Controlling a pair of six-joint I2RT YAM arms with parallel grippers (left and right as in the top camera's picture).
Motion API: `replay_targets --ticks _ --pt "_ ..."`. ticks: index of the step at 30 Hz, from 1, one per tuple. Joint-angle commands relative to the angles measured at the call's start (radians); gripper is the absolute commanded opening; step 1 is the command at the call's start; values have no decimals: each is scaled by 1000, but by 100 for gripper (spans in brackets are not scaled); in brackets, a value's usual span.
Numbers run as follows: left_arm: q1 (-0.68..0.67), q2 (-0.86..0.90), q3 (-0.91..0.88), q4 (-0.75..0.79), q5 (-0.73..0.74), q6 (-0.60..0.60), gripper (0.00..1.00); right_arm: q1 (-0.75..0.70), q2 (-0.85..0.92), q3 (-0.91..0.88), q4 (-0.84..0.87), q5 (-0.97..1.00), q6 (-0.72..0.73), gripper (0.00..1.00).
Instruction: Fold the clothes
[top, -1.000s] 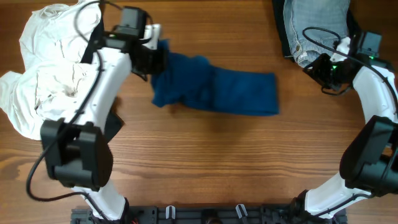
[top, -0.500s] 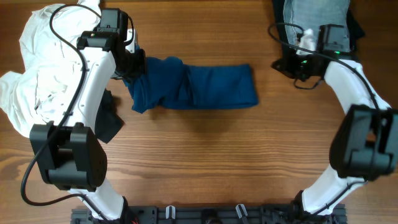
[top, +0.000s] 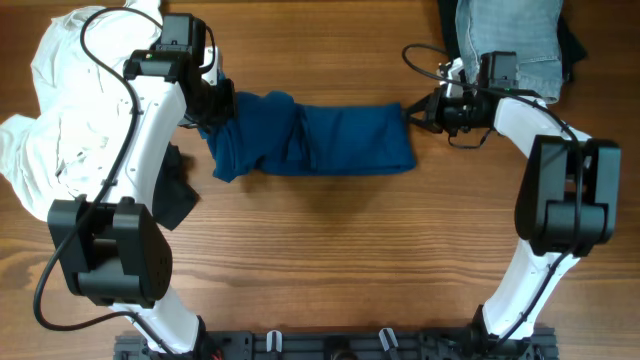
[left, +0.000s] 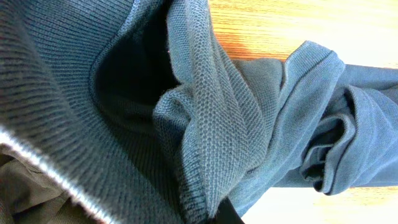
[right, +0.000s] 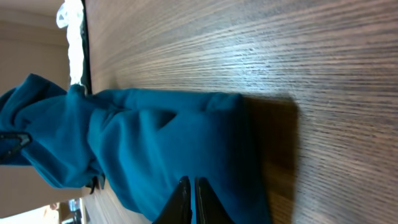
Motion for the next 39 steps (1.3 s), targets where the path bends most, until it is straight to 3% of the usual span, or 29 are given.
replay_targets --ticks 1,9,19,27,39 --pt "7 -42 3 3 9 16 4 11 44 -9 5 -43 -67 4" --pt "7 -64 3 7 25 16 4 17 56 -9 17 -42 -90 4" --pt "-21 -73 3 33 172 15 4 49 172 -9 38 -26 -79 4" --pt "-156 -73 3 143 283 -53 4 97 190 -9 61 -4 -40 4" --pt "-383 3 3 336 225 -199 4 103 190 -9 68 -1 -27 4"
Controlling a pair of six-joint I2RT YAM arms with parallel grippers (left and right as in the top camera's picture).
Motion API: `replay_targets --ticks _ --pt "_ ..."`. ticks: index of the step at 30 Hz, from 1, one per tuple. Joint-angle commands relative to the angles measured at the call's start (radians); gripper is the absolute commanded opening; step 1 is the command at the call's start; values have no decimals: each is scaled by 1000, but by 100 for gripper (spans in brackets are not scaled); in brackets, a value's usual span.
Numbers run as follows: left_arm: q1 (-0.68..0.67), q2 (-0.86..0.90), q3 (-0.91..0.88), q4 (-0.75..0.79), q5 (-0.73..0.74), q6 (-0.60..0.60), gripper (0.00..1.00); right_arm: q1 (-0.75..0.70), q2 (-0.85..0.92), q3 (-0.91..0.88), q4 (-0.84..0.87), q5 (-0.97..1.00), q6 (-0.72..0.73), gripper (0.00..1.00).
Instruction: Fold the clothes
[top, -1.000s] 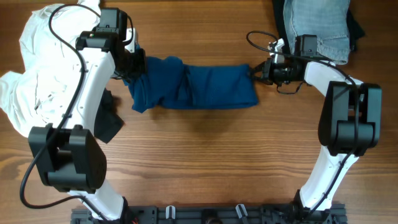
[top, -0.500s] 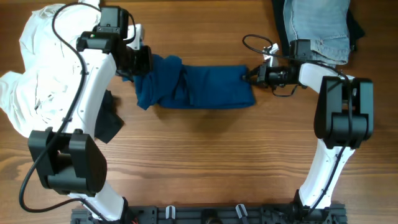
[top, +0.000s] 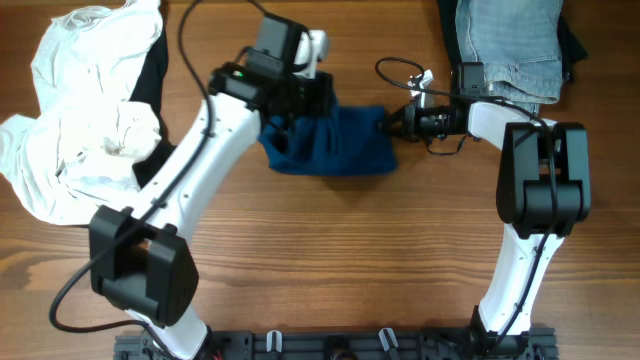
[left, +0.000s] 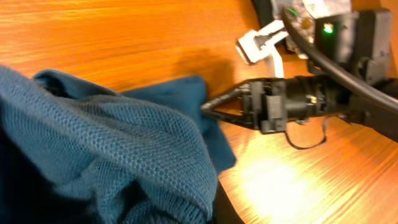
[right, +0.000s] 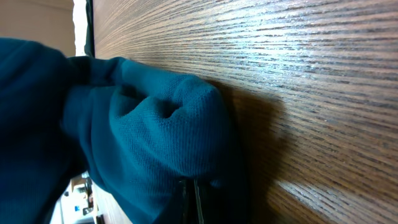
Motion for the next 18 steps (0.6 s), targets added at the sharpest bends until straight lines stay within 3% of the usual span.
replay_targets --ticks 1,9,12,14,15,16,17,18 --pt "-40 48 3 30 -10 -72 4 21 66 -16 -10 77 4 4" --pt "-49 90 3 84 -6 -133 4 21 66 -16 -10 77 4 4" --pt "-51 90 3 99 -6 -169 11 21 66 -16 -10 77 4 4" --pt "-53 90 3 103 -6 -172 28 21 66 -16 -10 77 5 4" --pt "-55 90 3 105 -6 -172 50 21 66 -16 -10 77 4 4" --pt "-55 90 3 107 -6 -172 64 21 66 -16 -10 77 5 4" --pt "-57 90 3 109 -6 -172 88 21 66 -16 -10 77 5 4" --pt "-60 90 3 111 -6 -172 100 21 66 -16 -9 78 5 4"
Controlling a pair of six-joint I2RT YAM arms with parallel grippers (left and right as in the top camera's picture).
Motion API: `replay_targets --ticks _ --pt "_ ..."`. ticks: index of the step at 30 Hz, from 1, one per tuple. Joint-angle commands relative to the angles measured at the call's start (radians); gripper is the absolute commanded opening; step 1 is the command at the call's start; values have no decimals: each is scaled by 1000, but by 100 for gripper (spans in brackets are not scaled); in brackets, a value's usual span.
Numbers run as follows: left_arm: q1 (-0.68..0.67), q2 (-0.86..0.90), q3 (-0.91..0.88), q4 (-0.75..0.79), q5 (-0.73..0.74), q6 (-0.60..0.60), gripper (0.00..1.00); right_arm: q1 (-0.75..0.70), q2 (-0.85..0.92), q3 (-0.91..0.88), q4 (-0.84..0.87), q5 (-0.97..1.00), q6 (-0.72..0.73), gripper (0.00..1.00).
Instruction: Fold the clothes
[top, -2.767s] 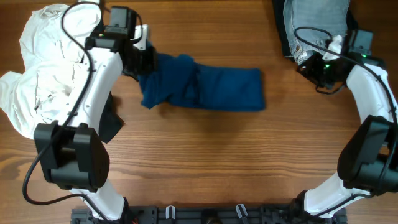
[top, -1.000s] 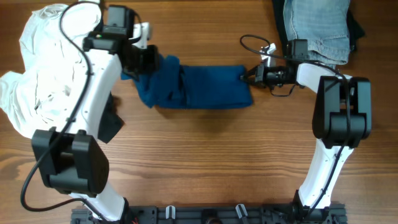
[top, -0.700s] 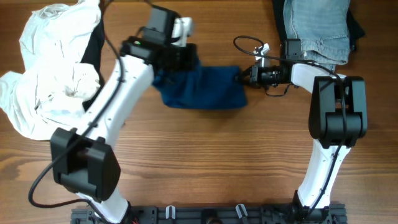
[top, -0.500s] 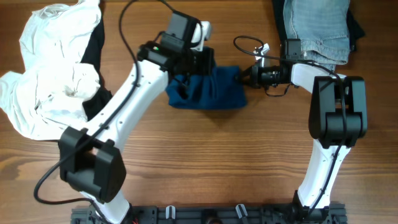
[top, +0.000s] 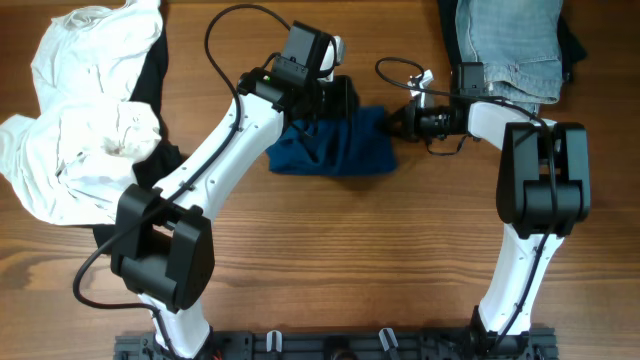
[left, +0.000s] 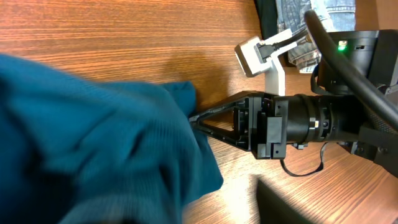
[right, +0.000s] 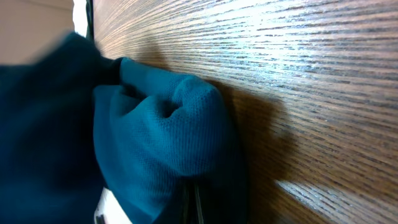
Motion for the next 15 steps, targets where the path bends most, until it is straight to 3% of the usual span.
replay_targets --ticks 1,7,15 --pt "-13 1 3 8 1 -21 100 20 66 -16 -6 77 4 4" --pt "17 -7 3 8 1 -21 100 14 66 -16 19 77 27 4" --pt "181 -140 3 -19 1 -16 100 10 66 -16 44 78 27 5"
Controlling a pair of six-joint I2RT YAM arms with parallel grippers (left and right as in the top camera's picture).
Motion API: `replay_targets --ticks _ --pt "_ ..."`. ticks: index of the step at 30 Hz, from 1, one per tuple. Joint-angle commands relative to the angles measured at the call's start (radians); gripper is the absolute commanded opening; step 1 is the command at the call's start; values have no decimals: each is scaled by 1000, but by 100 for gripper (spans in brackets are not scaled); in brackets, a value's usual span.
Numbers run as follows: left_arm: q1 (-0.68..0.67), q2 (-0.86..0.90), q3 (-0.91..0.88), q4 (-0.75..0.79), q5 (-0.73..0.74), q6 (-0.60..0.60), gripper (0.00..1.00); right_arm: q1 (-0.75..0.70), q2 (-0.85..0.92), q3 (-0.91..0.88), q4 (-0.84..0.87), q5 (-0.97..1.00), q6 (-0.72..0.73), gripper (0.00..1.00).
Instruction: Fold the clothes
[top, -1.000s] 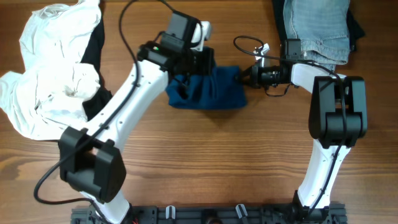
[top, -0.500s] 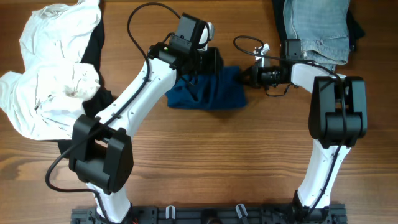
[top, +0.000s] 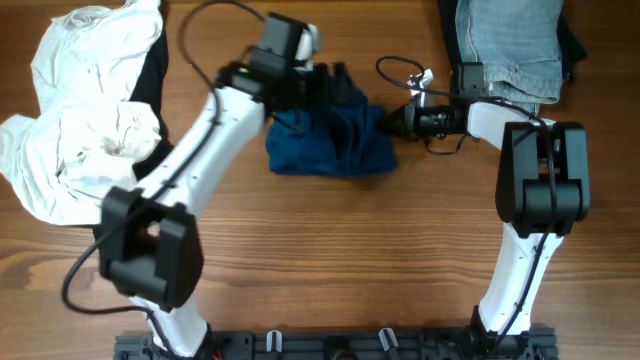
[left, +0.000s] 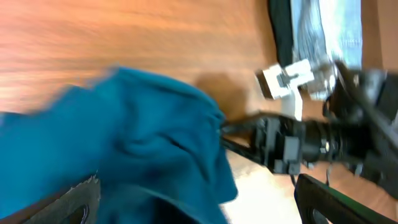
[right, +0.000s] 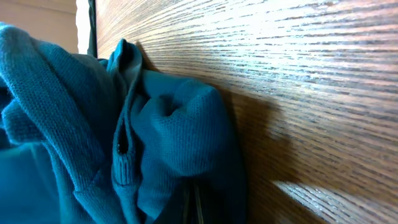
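Note:
The blue knit garment (top: 330, 142) lies bunched at the table's upper middle, doubled over, its left part heaped loosely on the right part. My left gripper (top: 335, 80) hovers just above its far edge with its fingers (left: 326, 199) spread wide and nothing held; the cloth (left: 143, 143) lies below them. From the right, my right gripper (top: 393, 122) is shut on the garment's right edge; its thin fingertips (right: 193, 202) are buried in the blue fabric (right: 168, 137).
A heap of white clothes (top: 80, 110) with a black garment (top: 152, 70) under it fills the left side. Folded jeans (top: 510, 40) lie on dark cloth at the top right, just behind the right arm. Bare wood spreads toward the front edge.
My left gripper has opened and let go of the blue fabric, which now rests on the garment's right half. That gripper has drawn back a little to the left. The right gripper has not moved.
The garment lay stretched out, with my left gripper shut on its left end and the right gripper at its right end. Then the left end was over the right half, still held. Now it lies there released, and the garment is half as wide.

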Motion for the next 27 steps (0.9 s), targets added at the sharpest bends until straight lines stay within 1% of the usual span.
replay_targets --ticks 1,4,7,11,14,15,17,22,25,27 --pt "108 -138 3 -20 1 -5 100 10 60 -16 15 90 1 4" --pt "179 -196 3 -51 1 4 100 10 59 -16 39 93 1 4" --pt "243 -240 3 -97 1 48 100 5 40 -10 54 103 1 5" --pt "299 -251 3 -156 -3 77 100 0 -42 8 12 158 0 30" --pt "333 -250 3 -195 -3 87 100 -1 -156 20 -64 240 -27 52" --pt "343 -250 3 -202 -3 101 100 0 -200 20 -89 270 -29 57" --pt "357 -250 3 -216 -4 127 100 5 -284 20 -140 328 -46 60" --pt "381 -250 3 -235 -64 127 100 63 -439 20 -235 446 -79 66" --pt "383 -250 3 -238 -95 127 100 133 -463 20 -262 513 -80 70" --pt "383 -250 3 -238 -141 127 100 188 -455 17 -266 565 -80 74"
